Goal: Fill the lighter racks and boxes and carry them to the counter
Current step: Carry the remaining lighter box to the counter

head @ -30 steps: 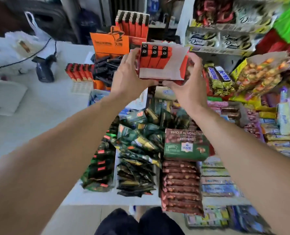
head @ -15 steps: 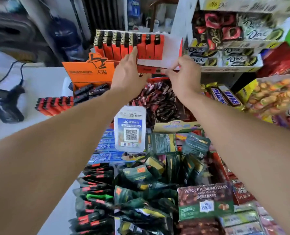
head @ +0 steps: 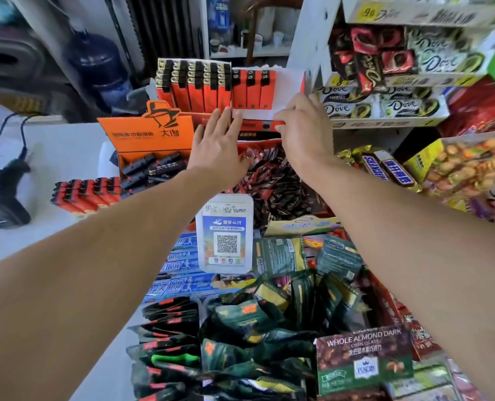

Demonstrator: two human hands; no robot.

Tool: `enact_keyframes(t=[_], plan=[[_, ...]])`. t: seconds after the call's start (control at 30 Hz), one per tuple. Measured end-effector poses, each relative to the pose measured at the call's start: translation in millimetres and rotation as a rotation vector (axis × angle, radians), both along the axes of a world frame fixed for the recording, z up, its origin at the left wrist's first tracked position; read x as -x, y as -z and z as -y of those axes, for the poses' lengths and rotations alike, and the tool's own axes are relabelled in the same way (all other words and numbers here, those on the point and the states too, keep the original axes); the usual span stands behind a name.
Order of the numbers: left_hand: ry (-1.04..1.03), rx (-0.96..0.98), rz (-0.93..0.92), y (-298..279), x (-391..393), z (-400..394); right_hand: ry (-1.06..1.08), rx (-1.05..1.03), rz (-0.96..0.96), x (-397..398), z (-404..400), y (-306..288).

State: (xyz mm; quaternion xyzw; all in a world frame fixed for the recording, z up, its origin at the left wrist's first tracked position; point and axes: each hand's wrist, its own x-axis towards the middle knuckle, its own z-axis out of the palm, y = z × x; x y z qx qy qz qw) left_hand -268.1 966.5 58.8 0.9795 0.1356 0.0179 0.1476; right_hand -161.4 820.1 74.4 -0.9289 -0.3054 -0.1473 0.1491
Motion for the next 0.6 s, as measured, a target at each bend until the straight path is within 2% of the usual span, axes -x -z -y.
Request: enact_keyframes(t=[0.13,0.33,0.6], plan=[[0.027,-0.035,-0.058,-0.1,-0.4,-1.4,-0.025,0.070,-0.137,-13.5,-11.0,-1.4],[0.018,-0.101,-0.134,-2.2,-3.8,-0.4,-0.007,0.072,-0.178,-21.8,-18.2,1.8],[-0.041,-0.106,-0.147,-3.7,-8.6,12.3,-0.105,0.069,-0.197,-17.6,-6.7,-1.8]])
